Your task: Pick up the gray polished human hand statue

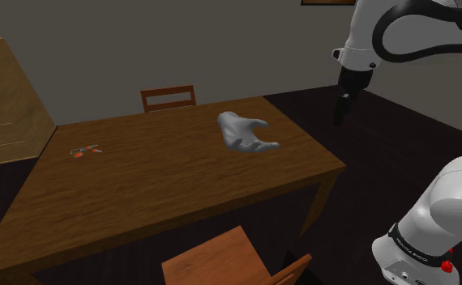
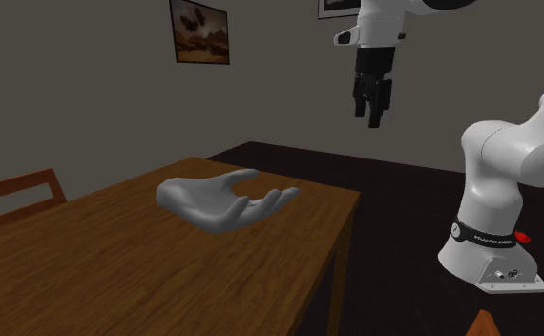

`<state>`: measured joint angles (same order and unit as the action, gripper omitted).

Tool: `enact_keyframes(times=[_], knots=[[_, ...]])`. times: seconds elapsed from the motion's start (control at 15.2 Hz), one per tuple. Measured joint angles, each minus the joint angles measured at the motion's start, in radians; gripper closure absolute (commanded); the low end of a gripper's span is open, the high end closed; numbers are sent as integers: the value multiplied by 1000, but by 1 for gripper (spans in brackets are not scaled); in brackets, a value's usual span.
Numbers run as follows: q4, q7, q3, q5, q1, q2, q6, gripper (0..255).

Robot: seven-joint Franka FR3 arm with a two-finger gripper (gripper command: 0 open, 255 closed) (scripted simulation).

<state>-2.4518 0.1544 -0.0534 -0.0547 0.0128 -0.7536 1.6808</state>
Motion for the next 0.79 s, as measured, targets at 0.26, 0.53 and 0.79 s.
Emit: enact_keyframes(times=[0.26, 0.53, 0.79], knots=[[49, -7, -4, 0, 4, 98, 38, 0], [135, -13, -4, -7, 14, 266, 98, 0], [254, -31, -13, -11, 18, 447, 137, 0]])
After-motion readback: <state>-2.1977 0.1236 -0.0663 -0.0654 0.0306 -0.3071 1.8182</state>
